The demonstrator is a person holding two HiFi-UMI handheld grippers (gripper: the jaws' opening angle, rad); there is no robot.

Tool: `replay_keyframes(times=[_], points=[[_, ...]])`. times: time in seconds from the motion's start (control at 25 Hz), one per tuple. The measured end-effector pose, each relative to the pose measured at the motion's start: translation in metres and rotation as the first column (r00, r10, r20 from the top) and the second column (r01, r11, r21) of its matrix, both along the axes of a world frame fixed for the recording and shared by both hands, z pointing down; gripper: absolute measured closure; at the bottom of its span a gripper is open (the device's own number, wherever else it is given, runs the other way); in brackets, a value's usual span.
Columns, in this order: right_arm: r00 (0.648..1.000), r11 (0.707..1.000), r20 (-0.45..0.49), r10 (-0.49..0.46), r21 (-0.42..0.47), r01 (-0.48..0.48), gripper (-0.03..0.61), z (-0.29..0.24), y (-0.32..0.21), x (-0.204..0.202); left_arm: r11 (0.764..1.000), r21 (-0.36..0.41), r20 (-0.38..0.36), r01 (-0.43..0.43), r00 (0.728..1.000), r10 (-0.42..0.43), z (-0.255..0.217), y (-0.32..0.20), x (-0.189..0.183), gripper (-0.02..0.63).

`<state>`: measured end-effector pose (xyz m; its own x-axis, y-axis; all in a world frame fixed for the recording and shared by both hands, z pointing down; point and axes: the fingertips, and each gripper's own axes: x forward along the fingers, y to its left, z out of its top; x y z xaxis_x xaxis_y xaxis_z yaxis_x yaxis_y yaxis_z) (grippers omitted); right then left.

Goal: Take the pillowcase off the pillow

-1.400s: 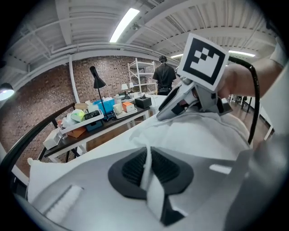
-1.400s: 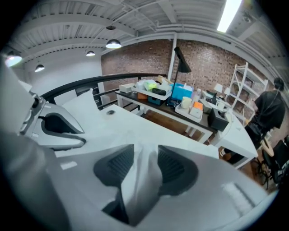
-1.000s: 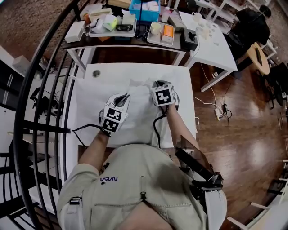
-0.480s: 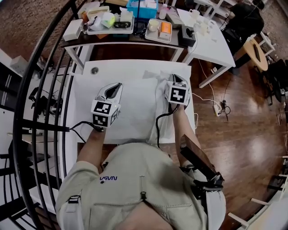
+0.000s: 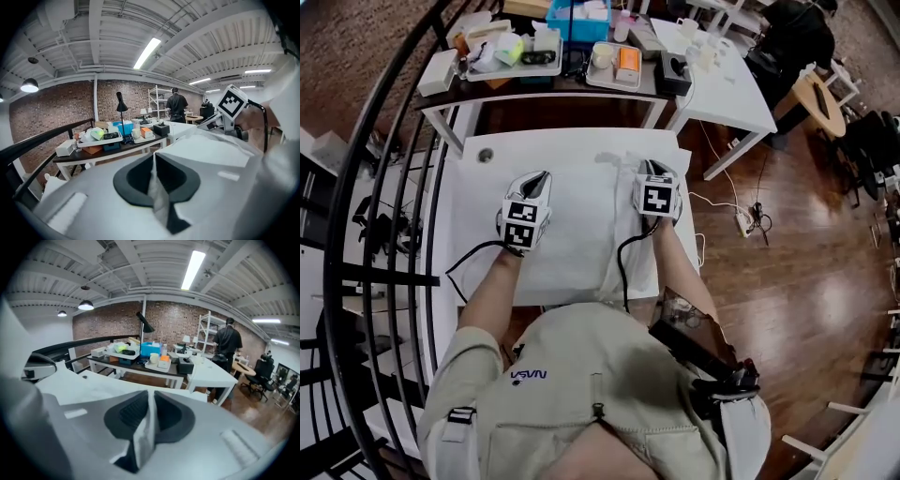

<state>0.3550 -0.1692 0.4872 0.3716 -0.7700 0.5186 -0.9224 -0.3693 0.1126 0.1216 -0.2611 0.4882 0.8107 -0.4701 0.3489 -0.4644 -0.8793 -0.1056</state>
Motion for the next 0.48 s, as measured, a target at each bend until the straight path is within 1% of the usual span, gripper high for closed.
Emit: replay_keyframes(times=[0.08,0.2,0.4,0.48], points=[[1.000,0.999,0.018,-0.018,0.039,0.017,0.508,0.000,0.001,-0.005,1.000,0.028,0.002,0.003,1.000,-0.004,0.000,-0.005,0.005,0.589],[0.999,0.996,0.025,-0.023,0.085,0.021,0.485,-0.006,0.007,-0.010,0.997,0.061,-0.037,0.044,0.998,-0.042,-0.016,-0.017,0.010,0.583],[0.998,0.986,0.010,-0.064,0.156,0.061,0.480,-0.025,0.015,-0.034,0.992,0.012,-0.147,0.123,0.982,-0.119,-0.050,-0.020,0.014,0.542],[0.997,0.982,0.012,-0.076,0.174,0.073,0.480,-0.031,0.025,-0.046,0.993,-0.011,-0.174,0.118,0.978,-0.118,-0.057,-0.007,0.015,0.527]])
